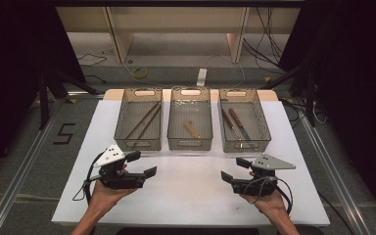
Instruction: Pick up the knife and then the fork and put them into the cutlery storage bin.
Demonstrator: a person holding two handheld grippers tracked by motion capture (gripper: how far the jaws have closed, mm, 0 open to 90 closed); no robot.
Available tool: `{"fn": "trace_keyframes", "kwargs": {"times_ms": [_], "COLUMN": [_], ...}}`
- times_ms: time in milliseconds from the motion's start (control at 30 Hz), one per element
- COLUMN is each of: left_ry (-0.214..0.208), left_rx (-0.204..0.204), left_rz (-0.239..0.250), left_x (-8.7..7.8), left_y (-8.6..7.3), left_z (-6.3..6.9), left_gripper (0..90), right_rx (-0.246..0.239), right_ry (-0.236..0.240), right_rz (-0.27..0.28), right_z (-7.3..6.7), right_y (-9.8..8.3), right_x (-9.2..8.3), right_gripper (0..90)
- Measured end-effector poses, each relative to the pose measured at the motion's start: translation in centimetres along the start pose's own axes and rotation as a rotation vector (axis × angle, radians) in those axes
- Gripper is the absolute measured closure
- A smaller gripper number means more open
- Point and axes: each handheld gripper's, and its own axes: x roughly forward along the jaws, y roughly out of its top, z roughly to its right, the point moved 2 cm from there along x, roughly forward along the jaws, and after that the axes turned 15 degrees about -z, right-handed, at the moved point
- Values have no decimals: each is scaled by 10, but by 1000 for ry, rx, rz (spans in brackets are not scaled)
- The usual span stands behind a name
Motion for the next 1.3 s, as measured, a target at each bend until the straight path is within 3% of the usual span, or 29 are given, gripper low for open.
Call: {"fn": "trace_keyframes", "kwargs": {"times_ms": [533, 1300], "left_ry": [-21, -18], "left_rx": [-5, -4], "left_rz": [0, 0], "left_x": [0, 1], "left_y": [0, 0], "left_z": [0, 0], "left_gripper": [161, 161], "right_rx": [16, 12], "right_ry": [-5, -18], "right_rz": [-25, -18], "right_z": [-2, 0], "right_y": [-13, -12], "right_x": [-2, -3], "right_gripper": [231, 232]}}
